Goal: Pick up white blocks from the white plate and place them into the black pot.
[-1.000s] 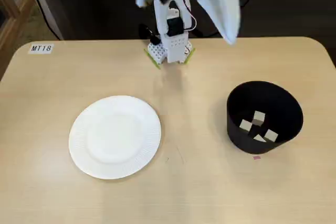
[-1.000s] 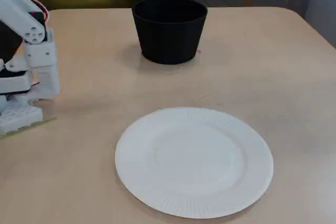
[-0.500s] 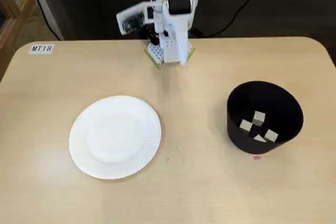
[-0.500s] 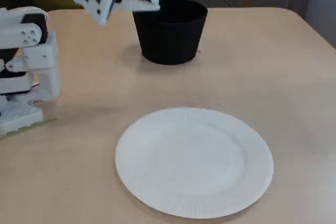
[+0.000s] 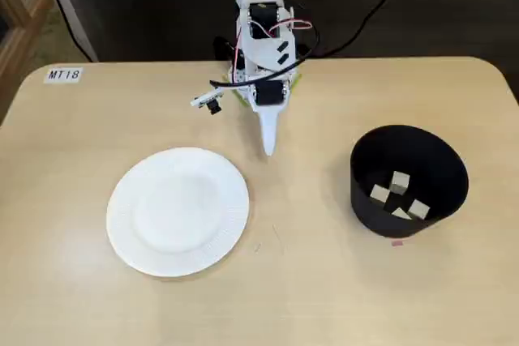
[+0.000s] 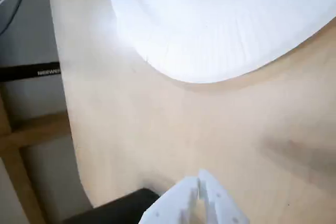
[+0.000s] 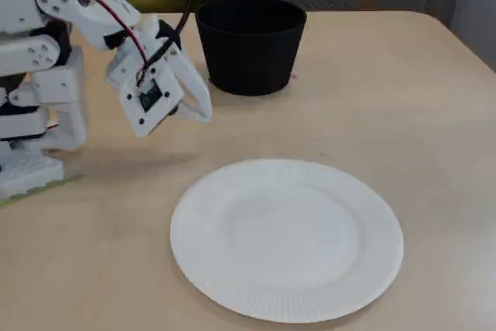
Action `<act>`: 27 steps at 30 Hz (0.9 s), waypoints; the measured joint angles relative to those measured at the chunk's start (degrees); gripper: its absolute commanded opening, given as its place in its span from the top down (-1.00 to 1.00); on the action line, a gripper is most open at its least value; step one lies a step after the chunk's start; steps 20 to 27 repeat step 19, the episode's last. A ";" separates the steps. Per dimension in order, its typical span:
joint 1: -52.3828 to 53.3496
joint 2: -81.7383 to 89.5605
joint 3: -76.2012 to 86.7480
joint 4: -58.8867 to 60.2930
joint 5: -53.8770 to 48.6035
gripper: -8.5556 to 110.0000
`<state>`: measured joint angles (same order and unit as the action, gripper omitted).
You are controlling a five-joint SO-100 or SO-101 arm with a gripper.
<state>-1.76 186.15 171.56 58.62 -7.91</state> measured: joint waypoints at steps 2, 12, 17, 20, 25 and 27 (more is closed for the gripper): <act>0.35 0.00 0.09 0.62 0.00 0.87; 0.35 0.00 0.09 0.70 -0.09 0.90; 0.35 0.00 0.09 0.79 -0.09 0.90; 0.35 0.00 0.09 0.79 -0.09 0.90; 0.35 0.00 0.09 0.79 -0.09 0.90; 0.35 0.00 0.09 0.79 -0.09 0.90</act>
